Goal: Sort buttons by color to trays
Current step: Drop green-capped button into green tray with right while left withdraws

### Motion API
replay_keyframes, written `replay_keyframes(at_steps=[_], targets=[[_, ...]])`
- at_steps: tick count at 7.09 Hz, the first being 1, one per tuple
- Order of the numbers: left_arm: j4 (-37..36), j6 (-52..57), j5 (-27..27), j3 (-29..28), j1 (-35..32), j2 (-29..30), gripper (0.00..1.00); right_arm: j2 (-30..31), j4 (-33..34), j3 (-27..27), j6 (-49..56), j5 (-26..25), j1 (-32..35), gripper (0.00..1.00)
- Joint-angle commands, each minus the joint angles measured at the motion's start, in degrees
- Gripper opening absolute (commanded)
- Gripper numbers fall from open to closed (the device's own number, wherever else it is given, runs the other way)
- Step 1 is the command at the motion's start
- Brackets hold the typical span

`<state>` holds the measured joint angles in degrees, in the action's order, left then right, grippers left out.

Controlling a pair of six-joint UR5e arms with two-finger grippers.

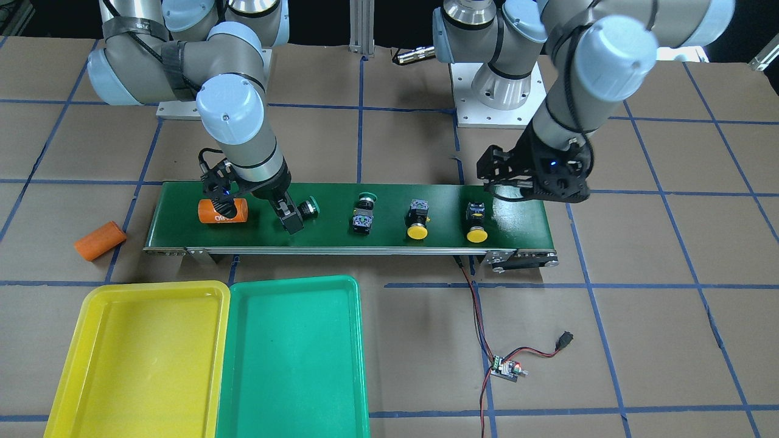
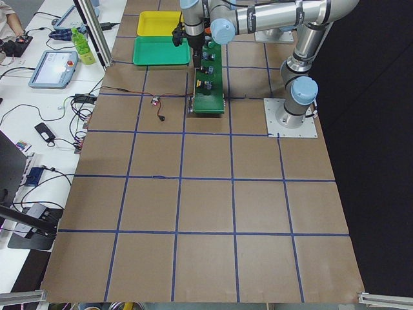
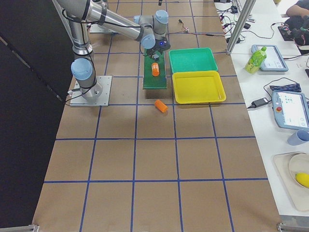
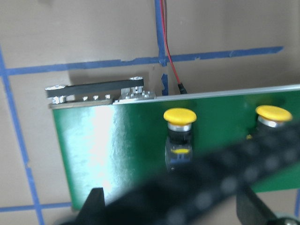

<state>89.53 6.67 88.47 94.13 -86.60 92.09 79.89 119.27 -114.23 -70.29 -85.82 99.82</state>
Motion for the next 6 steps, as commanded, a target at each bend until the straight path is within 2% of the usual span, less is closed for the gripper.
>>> replay_keyframes(at_steps=[1, 2, 4, 5, 6], targets=[[4.9, -3.3, 0.0, -6.6, -0.3, -1.6, 1.00, -1.5, 0.0, 0.0, 0.7, -2.2, -0.2, 0.42], [5.6, -6.9, -0.1, -8.3, -0.5, -2.2, 1.00, -1.3, -0.3, 0.1, 1.0, -1.5, -0.6, 0.00], [6.0, -6.9, 0.5, -9.7, -0.5, -3.0, 1.00, -0.8, -0.5, 1.1, 2.4, -2.1, -0.7, 0.00], [5.7, -6.8, 4.6, -8.2, -0.2, -2.9, 1.00, -0.5, -0.8, 4.1, 3.4, -3.5, -0.9, 0.00], [6.0, -6.4, 4.5, -9.6, -0.4, -3.1, 1.00, -1.0, -0.6, 8.4, 7.8, -3.5, -1.1, 0.00]])
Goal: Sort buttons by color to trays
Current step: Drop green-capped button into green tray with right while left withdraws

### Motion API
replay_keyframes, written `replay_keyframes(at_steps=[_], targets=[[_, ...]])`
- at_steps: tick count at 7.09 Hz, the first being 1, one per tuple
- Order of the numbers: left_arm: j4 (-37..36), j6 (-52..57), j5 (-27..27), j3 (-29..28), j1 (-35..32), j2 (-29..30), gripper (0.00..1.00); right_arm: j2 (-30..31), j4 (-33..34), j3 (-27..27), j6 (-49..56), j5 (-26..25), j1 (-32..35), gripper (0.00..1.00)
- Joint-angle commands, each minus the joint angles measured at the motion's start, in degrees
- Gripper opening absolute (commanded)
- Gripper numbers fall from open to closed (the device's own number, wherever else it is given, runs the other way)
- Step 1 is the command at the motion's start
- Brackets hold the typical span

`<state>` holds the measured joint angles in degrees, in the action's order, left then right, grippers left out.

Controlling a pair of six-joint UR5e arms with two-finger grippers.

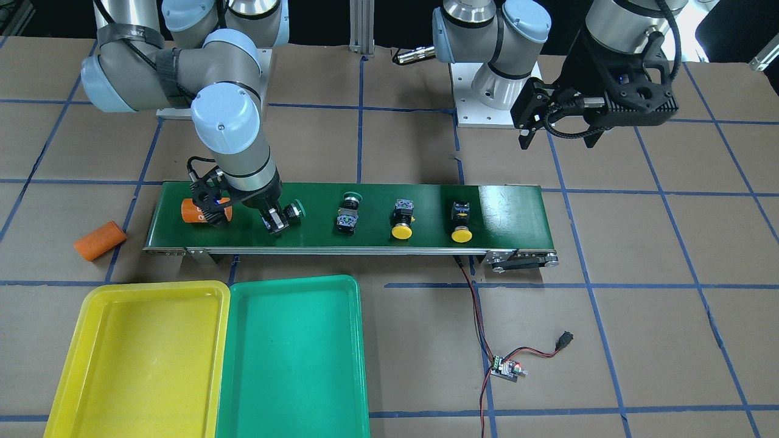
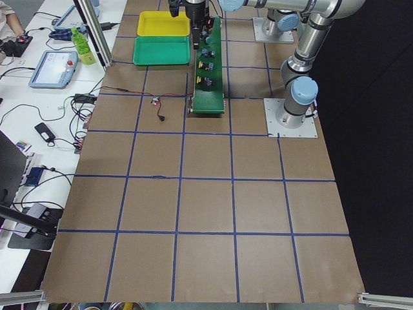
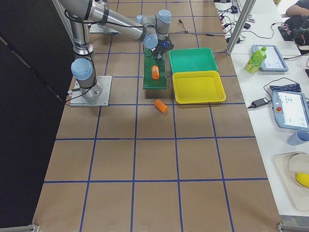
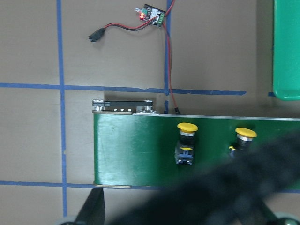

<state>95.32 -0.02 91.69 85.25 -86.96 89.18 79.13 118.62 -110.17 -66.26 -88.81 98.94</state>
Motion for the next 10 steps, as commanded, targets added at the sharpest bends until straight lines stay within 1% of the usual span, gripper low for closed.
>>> replay_keyframes(at_steps=[1, 2, 3, 4, 5, 6, 7, 8, 9, 10], targets=[[1.1, 0.5, 0.9, -0.1, -0.2, 0.0, 1.00, -2.3, 0.4, 8.4, 7.2, -0.5, -0.8, 0.00], [1.9, 3.7, 1.2, 1.8, -0.2, -0.3, 1.00, -7.4, 0.6, 13.2, 9.5, -0.7, -2.1, 0.00], [-0.5, 8.5, 1.5, 2.7, -0.1, -0.8, 1.00, -12.1, 0.6, 17.7, 11.7, -0.6, -3.0, 0.00], [-7.6, 8.1, 0.3, 4.1, 0.0, -0.6, 1.00, -15.0, 0.0, 20.5, 12.6, 0.3, -3.2, 0.02], [-7.7, 7.8, 0.4, 4.5, 0.0, -0.7, 1.00, -16.9, 0.6, 21.1, 13.3, 0.2, -3.2, 0.30], [-2.7, 7.8, 0.4, 3.9, 0.2, -0.6, 1.00, -17.3, 0.6, 21.1, 16.9, -0.6, -3.2, 0.99], [-2.2, 7.4, -1.1, 3.3, 0.3, -0.8, 1.00, -17.2, 0.6, 21.1, 17.6, -0.4, -3.4, 1.00], [-2.4, 3.9, -3.3, 3.0, 0.4, -0.6, 1.00, -16.7, 0.6, 21.2, 17.7, -0.1, -3.6, 1.00], [-2.4, 4.2, -2.4, 4.4, 0.3, -0.9, 1.00, -14.4, 0.6, 20.6, 19.3, 0.1, -3.7, 1.00], [-2.9, 4.3, -2.7, 5.3, 0.2, -0.1, 1.00, -10.7, -1.0, 19.9, 21.3, 0.2, -3.7, 1.00]])
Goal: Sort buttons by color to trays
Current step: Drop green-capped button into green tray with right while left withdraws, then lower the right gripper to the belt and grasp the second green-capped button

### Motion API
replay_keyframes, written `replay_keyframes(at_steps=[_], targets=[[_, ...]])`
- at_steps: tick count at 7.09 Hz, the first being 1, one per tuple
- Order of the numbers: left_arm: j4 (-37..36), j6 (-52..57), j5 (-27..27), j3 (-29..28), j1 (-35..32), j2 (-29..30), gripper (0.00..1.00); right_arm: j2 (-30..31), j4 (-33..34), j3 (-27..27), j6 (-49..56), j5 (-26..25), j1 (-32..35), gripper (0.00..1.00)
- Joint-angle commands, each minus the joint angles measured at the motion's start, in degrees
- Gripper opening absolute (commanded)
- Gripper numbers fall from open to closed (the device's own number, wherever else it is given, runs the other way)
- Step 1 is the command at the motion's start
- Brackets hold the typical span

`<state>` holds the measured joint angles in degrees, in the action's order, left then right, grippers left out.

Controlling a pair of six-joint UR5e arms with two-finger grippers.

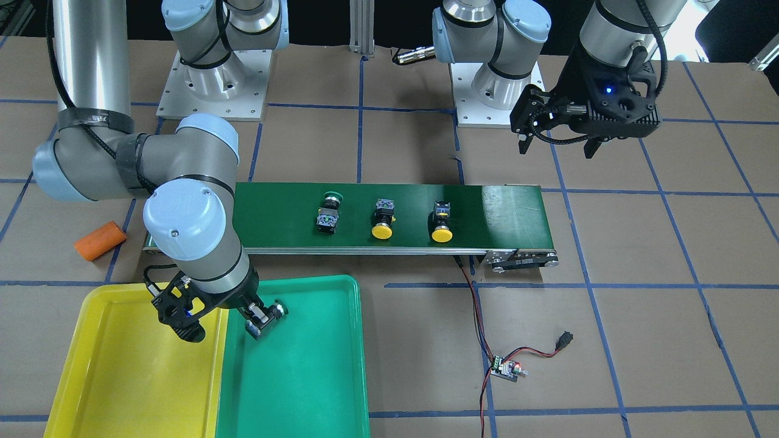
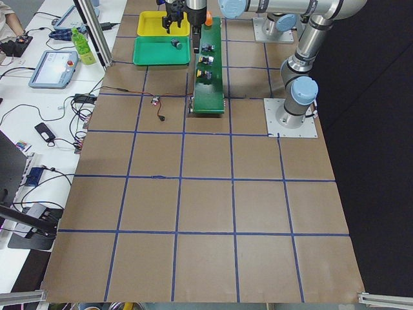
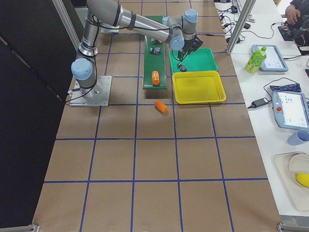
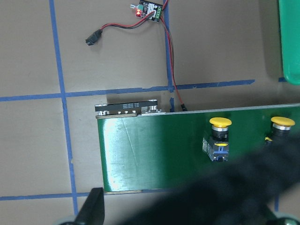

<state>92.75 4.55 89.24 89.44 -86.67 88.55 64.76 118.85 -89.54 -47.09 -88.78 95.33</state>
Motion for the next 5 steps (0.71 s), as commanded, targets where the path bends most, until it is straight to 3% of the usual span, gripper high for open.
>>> replay_keyframes(at_steps=[1, 2, 3, 4, 5], targets=[[-2.6, -0.2, -0.3, 2.0, 0.1, 1.5, 1.00, 7.4, -6.3, -2.2, 6.1, 0.2, -0.1, 1.00], [-5.8, -0.1, 0.5, 4.6, 0.7, 2.1, 1.00, 10.7, -9.1, -4.6, 15.8, 0.0, -0.1, 1.00], [-8.7, -0.4, 1.1, 4.9, 0.6, 1.1, 1.00, 14.5, -12.7, -6.8, 18.4, -0.5, 0.1, 1.00], [-5.9, -0.4, 1.1, 4.6, 0.1, -0.6, 1.00, 17.0, -13.7, -9.5, 21.6, -0.2, 0.2, 1.00], [-1.8, -0.4, 2.6, 0.8, 0.4, -0.9, 1.00, 19.1, -13.7, -12.5, 25.3, -0.1, 1.1, 1.00]])
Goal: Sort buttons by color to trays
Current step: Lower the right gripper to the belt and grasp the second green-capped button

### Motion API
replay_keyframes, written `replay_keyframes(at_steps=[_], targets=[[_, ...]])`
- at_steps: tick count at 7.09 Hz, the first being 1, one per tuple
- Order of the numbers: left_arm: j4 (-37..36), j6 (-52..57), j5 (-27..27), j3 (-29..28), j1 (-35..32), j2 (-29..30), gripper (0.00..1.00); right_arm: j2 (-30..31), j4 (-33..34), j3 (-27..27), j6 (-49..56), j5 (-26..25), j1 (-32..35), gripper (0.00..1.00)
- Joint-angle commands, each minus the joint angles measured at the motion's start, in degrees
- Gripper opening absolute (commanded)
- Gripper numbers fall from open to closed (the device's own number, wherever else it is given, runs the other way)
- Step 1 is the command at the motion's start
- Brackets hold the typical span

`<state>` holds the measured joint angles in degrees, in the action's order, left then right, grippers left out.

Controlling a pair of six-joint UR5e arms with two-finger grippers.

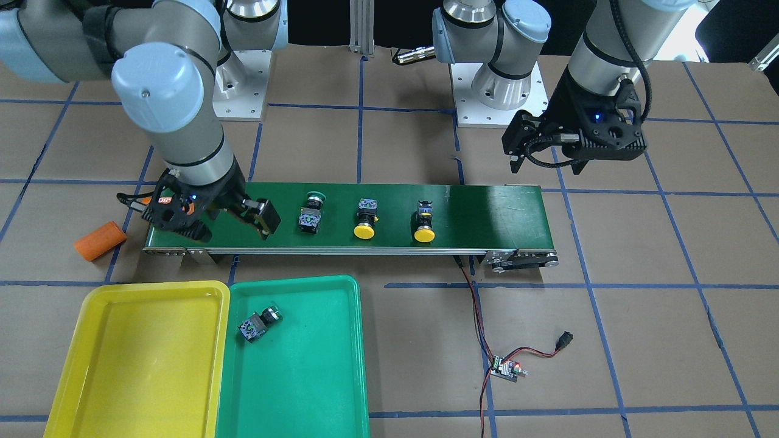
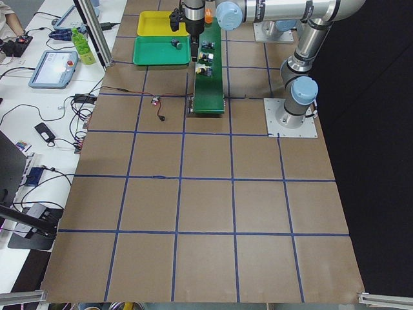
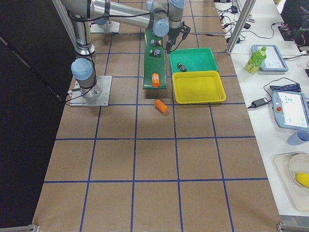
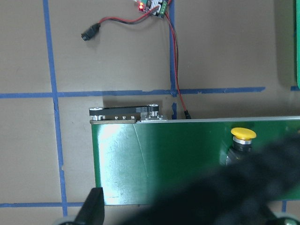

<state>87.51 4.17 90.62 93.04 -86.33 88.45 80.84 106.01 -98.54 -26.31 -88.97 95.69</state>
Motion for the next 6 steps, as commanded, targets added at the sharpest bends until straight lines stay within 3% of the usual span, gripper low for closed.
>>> replay_keyframes(at_steps=[1, 2, 4, 5, 6], targets=[[7.4, -0.9, 4.5, -6.7, 0.0, 0.6, 1.00, 3.5, 0.8, -7.2, 7.8, 0.6, 1.8, 1.00], [8.0, -0.9, 4.9, -7.4, -0.4, 0.9, 1.00, 2.8, 5.5, -10.7, 8.5, 0.6, 3.9, 1.00], [1.9, -2.3, -2.8, -8.1, -1.1, 2.3, 1.00, 1.9, 11.7, -14.7, 10.2, 3.6, 4.2, 1.00], [0.9, -2.1, 3.1, -8.4, -0.4, 3.3, 1.00, 0.2, 11.8, -14.7, 10.3, 5.2, 4.2, 1.00], [0.0, -2.9, 3.1, -7.3, -0.3, 5.1, 1.00, -0.8, 11.8, -14.7, 10.4, 5.3, 4.1, 1.00]])
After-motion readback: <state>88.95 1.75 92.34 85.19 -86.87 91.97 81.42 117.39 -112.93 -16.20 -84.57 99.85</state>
